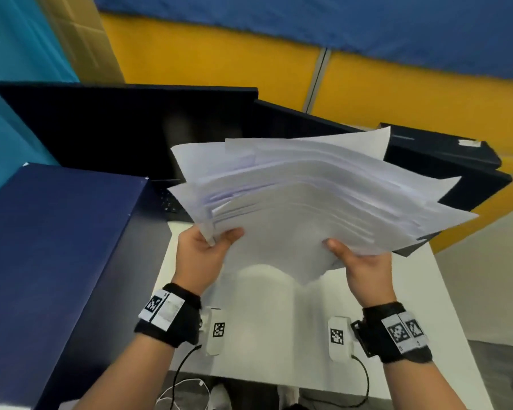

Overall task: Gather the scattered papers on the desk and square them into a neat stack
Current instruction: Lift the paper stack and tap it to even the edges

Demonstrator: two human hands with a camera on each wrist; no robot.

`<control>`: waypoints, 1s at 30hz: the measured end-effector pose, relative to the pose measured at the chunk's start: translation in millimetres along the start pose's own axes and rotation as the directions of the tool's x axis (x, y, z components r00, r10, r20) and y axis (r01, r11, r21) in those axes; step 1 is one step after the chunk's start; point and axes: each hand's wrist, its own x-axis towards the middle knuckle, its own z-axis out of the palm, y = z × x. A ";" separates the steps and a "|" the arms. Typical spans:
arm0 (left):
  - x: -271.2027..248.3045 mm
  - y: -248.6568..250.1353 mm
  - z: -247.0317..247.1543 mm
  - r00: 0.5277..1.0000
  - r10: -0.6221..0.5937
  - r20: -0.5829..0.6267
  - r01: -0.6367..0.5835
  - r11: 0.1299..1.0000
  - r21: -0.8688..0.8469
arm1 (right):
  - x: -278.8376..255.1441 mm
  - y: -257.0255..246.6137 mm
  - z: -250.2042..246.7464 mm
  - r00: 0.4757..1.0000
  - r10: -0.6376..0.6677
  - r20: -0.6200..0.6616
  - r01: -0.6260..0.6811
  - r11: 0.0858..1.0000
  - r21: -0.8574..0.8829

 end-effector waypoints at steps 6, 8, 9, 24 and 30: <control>-19.9 -9.4 31.5 0.965 0.236 -0.111 -0.211 0.957 0.197 | -4.7 1.1 -11.6 0.999 -0.038 -0.038 0.040 0.999 0.032; -25.9 -18.3 34.8 0.977 0.196 -0.081 -0.182 0.972 0.146 | -5.5 3.6 -17.2 0.998 -0.038 -0.048 0.041 0.997 0.064; -26.5 -24.0 34.4 0.992 0.118 -0.039 -0.113 0.987 0.110 | -5.1 7.5 -22.5 0.999 -0.020 -0.031 0.023 0.997 0.072; -18.5 -33.7 37.7 0.967 -0.165 0.192 0.151 0.985 0.086 | -3.7 30.1 -55.7 0.990 0.108 0.092 -0.106 0.994 -0.029; -19.3 -41.0 39.1 0.959 -0.162 0.232 0.124 0.978 0.170 | 7.2 46.8 -64.9 0.934 0.235 0.270 -0.183 0.962 -0.204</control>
